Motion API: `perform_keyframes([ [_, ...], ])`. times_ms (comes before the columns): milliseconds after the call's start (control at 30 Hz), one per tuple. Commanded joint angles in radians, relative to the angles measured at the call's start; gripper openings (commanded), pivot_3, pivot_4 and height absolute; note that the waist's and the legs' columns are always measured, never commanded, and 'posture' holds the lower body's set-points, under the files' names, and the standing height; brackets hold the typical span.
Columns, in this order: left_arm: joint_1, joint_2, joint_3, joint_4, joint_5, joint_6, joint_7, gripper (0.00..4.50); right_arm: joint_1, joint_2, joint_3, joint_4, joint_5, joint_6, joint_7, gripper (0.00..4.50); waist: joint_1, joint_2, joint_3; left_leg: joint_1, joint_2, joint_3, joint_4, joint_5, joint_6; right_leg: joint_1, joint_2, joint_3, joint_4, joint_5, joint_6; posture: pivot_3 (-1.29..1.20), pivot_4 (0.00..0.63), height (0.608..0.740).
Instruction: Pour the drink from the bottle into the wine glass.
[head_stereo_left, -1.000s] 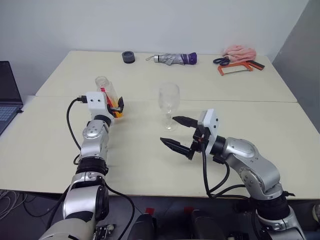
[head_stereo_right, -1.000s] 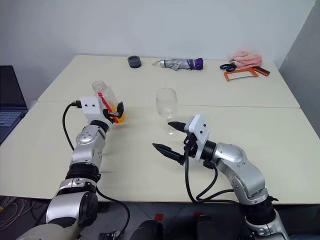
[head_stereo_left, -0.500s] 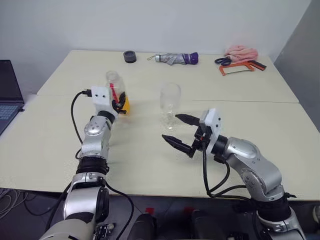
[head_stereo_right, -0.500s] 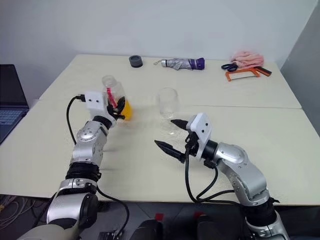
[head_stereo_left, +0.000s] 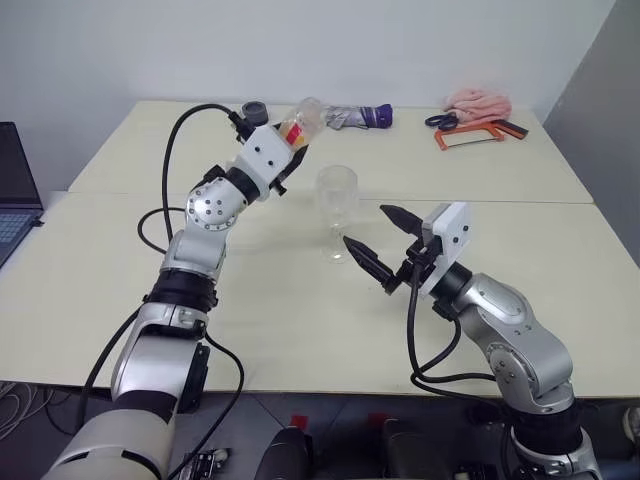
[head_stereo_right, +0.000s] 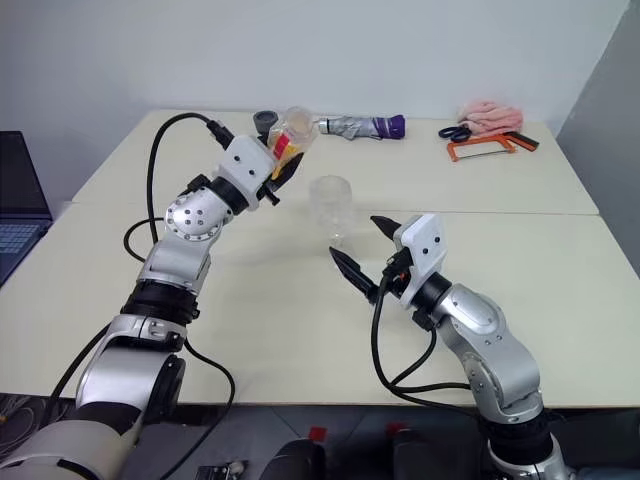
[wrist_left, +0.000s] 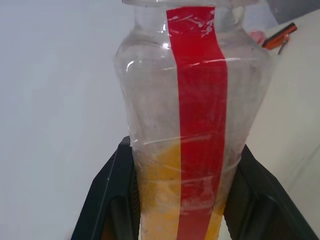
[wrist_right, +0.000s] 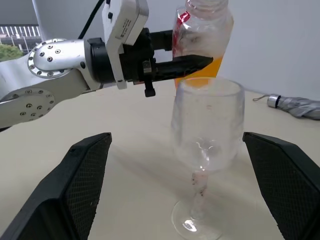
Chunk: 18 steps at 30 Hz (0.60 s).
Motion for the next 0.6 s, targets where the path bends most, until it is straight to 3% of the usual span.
perform_keyframes([
  [33,-0.061,0.042,-0.030,0.054,0.063,-0.129,0.002,1.69,-0.025,0.008,0.002,-0.008,-0.024,-0.023,-0.022,4.50,0.000,0.000,0.000,0.000,0.000,0.000,0.000,0.000,0.000,0.000,0.000,0.000,0.000,0.000,0.000,0.00,0.150,0.740],
  [600,-0.190,0.160,-0.139,0.278,0.335,-0.448,0.197,1.69,-0.033,0.034,0.004,0.043,-0.090,-0.090,-0.034,4.50,0.000,0.000,0.000,-0.003,0.000,0.001,0.000,0.000,0.000,-0.004,0.000,0.000,0.001,0.000,0.000,0.00,0.150,0.740],
])
